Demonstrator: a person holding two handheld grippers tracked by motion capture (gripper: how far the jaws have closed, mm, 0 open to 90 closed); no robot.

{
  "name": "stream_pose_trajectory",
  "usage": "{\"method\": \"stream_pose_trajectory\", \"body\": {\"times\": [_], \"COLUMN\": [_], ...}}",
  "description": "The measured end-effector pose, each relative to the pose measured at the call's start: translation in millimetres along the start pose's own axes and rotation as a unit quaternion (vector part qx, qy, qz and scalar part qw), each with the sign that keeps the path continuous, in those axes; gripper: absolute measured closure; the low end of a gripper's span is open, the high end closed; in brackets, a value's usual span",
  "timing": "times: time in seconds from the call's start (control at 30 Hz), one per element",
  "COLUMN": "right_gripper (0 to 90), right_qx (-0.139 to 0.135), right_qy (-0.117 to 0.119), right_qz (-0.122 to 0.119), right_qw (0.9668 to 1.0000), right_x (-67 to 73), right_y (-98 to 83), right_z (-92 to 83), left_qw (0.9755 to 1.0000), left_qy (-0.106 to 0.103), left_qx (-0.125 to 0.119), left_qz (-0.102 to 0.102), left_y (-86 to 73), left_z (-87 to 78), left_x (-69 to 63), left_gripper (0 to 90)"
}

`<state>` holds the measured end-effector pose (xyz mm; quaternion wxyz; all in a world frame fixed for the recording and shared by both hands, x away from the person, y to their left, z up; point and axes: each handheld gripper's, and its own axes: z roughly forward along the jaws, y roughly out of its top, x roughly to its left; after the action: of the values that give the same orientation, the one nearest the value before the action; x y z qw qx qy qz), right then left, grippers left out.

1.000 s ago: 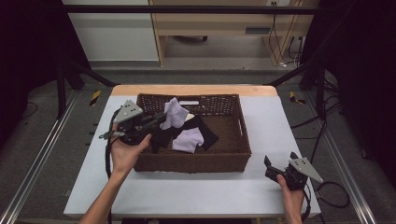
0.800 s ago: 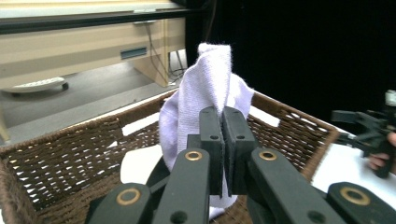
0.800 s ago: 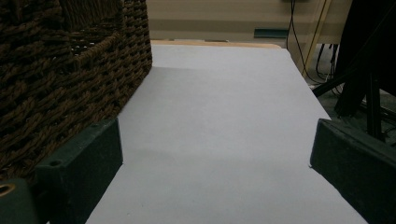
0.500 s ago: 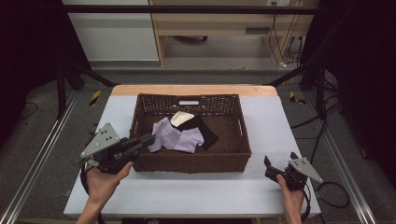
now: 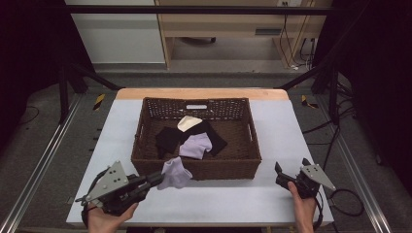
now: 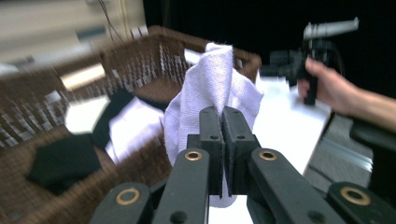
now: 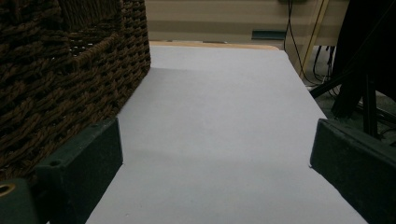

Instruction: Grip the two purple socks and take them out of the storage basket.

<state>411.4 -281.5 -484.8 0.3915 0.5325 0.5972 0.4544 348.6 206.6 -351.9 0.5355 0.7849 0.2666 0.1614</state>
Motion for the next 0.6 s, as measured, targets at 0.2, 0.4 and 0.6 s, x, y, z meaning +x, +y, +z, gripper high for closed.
{"method": "stream_pose_trajectory", "body": {"times": [0.2,0.4,0.6], "right_gripper": [2.8,2.8,2.8], "right_qx": [0.000,0.000,0.002], "right_qy": [0.001,0.001,0.002], "right_qz": [0.001,0.000,-0.003], "right_qw": [1.0000,1.0000,1.0000], "right_x": [-0.3,-0.1,0.7], "right_y": [0.1,0.1,0.2], "right_z": [0.0,0.1,0.5], "left_qw": [0.9976,0.9899,0.9830], "left_qy": [-0.012,-0.018,-0.013], "left_qx": [0.066,0.138,0.179], "left_qz": [-0.016,-0.030,-0.039], "left_y": [-31.6,-61.5,-76.9], "left_z": [26.4,58.5,78.4], "left_x": [0.1,6.0,11.3], "left_gripper": [87.0,86.9,85.8]}}
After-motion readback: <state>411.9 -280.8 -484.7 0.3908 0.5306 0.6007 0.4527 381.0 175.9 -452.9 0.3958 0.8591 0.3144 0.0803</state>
